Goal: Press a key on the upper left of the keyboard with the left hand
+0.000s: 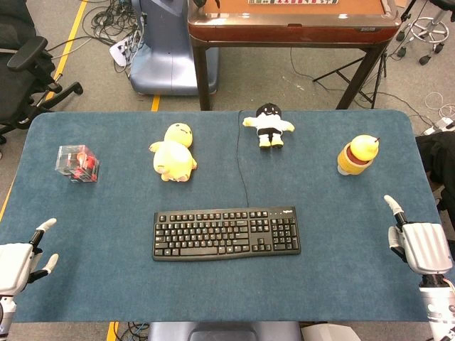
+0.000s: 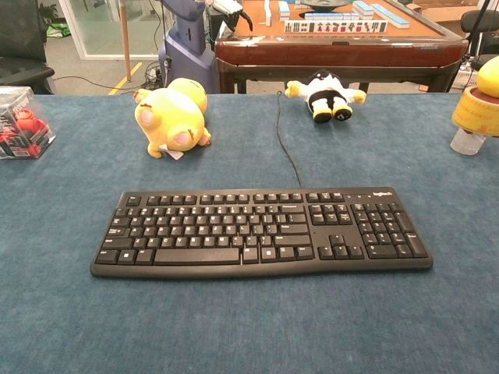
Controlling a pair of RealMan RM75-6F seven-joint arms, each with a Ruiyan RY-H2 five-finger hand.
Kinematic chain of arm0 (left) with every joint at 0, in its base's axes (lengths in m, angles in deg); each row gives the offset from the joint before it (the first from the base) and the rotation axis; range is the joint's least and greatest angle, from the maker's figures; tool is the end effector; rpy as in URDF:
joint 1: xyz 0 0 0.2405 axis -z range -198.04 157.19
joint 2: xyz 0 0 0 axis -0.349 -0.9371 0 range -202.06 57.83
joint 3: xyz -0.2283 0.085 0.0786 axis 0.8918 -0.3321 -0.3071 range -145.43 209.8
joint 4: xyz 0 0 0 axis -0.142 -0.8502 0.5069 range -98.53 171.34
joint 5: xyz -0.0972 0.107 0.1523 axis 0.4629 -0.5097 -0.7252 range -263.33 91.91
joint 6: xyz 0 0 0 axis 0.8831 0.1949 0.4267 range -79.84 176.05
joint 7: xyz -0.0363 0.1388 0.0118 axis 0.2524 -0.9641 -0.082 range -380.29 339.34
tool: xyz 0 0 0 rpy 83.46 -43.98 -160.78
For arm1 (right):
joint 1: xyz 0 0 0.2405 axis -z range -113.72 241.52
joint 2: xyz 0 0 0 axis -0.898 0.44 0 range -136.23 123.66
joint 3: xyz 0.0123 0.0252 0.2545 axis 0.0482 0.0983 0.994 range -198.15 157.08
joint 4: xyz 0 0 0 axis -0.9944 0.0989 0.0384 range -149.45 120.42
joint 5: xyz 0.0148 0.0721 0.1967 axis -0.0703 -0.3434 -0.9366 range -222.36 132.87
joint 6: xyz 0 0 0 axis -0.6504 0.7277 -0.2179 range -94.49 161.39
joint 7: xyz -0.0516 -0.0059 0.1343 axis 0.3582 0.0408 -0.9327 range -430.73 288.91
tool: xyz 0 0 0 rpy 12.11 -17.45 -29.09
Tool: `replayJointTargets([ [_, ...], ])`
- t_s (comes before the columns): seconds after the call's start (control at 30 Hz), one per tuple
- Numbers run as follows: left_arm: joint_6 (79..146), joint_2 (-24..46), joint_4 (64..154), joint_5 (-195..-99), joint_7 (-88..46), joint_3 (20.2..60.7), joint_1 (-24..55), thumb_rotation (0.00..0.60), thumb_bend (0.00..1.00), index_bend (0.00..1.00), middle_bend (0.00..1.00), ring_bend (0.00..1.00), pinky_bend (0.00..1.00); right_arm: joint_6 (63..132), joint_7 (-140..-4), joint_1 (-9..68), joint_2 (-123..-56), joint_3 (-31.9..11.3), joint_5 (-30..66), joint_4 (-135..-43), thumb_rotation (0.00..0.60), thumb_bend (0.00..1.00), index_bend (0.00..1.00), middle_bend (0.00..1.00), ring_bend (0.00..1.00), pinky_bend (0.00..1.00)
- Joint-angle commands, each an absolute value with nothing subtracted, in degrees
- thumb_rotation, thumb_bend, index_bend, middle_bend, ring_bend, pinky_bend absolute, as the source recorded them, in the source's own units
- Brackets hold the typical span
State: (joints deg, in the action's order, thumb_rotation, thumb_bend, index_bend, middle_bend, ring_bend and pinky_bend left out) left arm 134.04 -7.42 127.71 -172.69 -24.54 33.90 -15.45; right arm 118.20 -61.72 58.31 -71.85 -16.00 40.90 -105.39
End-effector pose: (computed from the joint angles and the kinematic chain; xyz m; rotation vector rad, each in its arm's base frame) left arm -0.3118 0.1776 0.1558 -1.4276 -0.8370 -0.8549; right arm -0.3102 -0.1913 0.1571 1.4201 -0.7595 0.8080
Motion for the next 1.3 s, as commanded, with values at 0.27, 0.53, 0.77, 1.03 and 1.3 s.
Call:
replayJointTargets([
  [0.27,134.5,-7.3,128.3,-175.9,-23.2,33.1,-14.9,0.6,0.29,0.14,1.0,0.98,1.0,119.0,-62.3,58.9,-71.4,-16.5,41.4,-105.9,0.6,0.66,0.13,0.83,0.82,1.0],
  [0.53,130.5,-8.2,132.3,-180.9,-20.4,31.7,-11.3,0.6,0.33,0.14,1.0,0.99,1.0,119.6,-62.6,59.4,-71.4,-16.1,40.6,-106.0,0.6,0.66,0.13,0.83,0.82,1.0],
  [0.77,123.3,-11.1,136.9,-184.5,-20.0,31.2,-5.6,0.6,0.34,0.15,1.0,1.0,1.0,120.3,-62.7,59.9,-71.6,-16.2,40.7,-105.9,0.6,0.66,0.13,0.83,0.82,1.0],
  [1.03,112.4,-12.8,141.2,-183.4,-20.1,32.3,2.1,0.6,0.34,0.17,1.0,1.0,1.0,120.4,-62.5,60.1,-71.8,-16.1,40.4,-105.7,0.6,0.66,0.13,0.83,0.82,1.0],
  [1.3,103.7,-10.8,140.6,-179.1,-24.7,34.1,8.0,0.6,0.35,0.18,1.0,1.0,1.0,120.5,-62.7,60.2,-71.7,-16.1,40.6,-105.7,0.6,0.66,0.13,0.83,0.82,1.0],
])
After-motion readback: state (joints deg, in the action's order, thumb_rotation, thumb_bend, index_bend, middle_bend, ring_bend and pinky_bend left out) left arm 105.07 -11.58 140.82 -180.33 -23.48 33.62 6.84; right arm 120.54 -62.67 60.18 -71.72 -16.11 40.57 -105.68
